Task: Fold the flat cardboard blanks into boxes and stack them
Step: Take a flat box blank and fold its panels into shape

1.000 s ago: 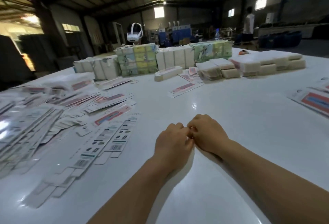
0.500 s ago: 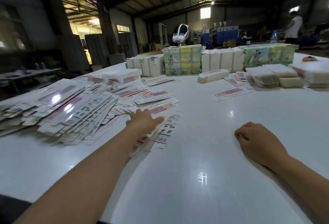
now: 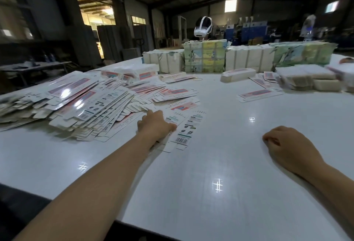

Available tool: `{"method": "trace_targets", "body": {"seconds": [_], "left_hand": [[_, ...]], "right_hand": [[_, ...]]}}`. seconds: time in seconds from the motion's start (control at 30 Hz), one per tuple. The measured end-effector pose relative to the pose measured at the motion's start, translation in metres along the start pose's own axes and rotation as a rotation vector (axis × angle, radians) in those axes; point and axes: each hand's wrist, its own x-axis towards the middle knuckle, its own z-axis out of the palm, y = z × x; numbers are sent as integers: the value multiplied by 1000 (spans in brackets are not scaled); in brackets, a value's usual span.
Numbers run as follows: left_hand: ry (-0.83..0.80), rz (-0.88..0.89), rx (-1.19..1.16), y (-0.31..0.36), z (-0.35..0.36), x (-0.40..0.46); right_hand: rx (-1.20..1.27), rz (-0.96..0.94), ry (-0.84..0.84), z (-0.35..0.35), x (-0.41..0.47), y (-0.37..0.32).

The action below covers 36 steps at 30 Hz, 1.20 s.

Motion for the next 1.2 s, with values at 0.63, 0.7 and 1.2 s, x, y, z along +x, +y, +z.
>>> {"method": "trace_targets", "body": {"seconds": [0.63,0.7,1.2], "left_hand": [[384,508,262,77,-27,-42],[556,767,240,98,-18,-64],[703,1161,-68,162,55,-114]], "right_hand": [[21,17,-35,-4,-2,-5],[55,27,-45,-6,-1,-7],[1517,385,-108,-34,-1,3]]}}
